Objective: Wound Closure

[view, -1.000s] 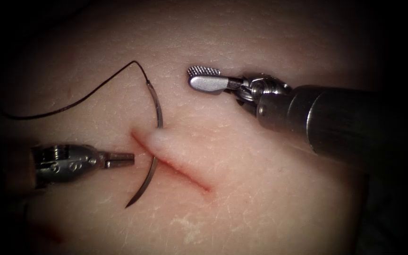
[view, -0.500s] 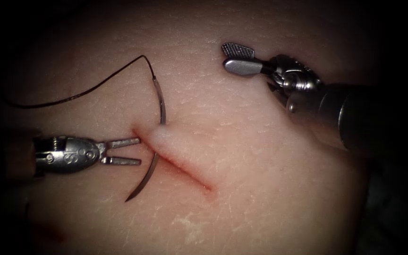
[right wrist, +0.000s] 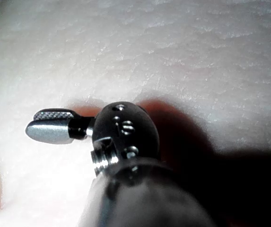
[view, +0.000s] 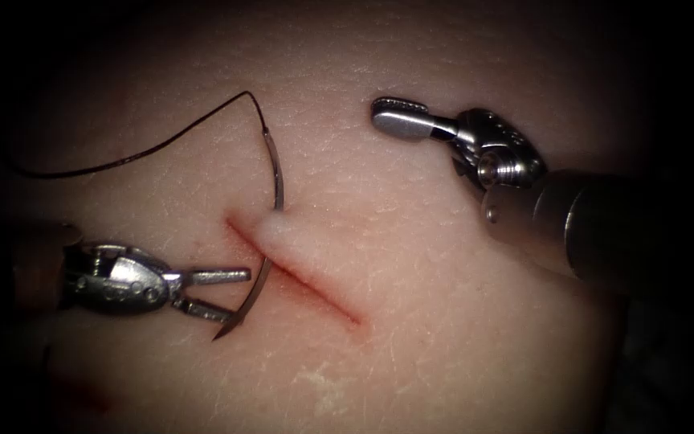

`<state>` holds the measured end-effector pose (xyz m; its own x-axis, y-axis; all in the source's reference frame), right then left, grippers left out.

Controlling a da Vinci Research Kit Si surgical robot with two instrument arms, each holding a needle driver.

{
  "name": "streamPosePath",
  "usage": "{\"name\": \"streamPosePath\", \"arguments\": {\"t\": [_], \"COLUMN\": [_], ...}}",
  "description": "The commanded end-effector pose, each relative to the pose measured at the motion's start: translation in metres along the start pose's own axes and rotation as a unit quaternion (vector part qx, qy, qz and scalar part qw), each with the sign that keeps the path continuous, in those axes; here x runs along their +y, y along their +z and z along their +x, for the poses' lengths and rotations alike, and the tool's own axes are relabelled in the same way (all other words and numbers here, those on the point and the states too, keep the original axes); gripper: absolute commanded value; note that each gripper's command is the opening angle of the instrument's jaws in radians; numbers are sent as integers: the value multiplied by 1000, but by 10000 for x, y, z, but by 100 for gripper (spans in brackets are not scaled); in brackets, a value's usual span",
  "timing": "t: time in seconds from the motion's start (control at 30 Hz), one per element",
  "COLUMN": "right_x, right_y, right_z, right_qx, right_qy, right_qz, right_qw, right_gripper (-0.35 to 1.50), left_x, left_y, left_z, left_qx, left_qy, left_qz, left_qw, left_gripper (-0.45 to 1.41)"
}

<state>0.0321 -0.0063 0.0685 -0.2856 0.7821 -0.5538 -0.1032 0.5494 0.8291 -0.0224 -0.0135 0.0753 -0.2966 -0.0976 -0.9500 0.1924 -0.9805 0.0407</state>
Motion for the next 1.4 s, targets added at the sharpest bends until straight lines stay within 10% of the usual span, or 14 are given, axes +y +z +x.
{"name": "streamPosePath", "arguments": {"t": [0.03, 0.5, 0.97, 1.17, 1.4], "right_x": [4, 4, -13, -19, -19], "right_y": [7, 9, 9, 11, 12], "right_z": [-14, -30, -21, -20, -18], "right_qx": [0, -4, -5, -5, -25], "right_qy": [-1, -13, 1, -12, -65], "right_qz": [1, 2, 12, 19, 32], "right_qw": [1000, 1000, 1000, 1000, 997], "right_gripper": [4, 4, -13, -13, -1], "left_x": [6, -9, -20, -24, -28], "left_y": [8, 7, 16, 16, 7], "left_z": [-3, 19, 5, 7, 22], "left_qx": [6, 43, 46, 58, 110], "left_qy": [0, 9, 14, -13, -101], "left_qz": [0, 26, 26, 23, -24], "left_qw": [1000, 999, 999, 998, 989], "left_gripper": [41, 49, 15, -45, -45]}}
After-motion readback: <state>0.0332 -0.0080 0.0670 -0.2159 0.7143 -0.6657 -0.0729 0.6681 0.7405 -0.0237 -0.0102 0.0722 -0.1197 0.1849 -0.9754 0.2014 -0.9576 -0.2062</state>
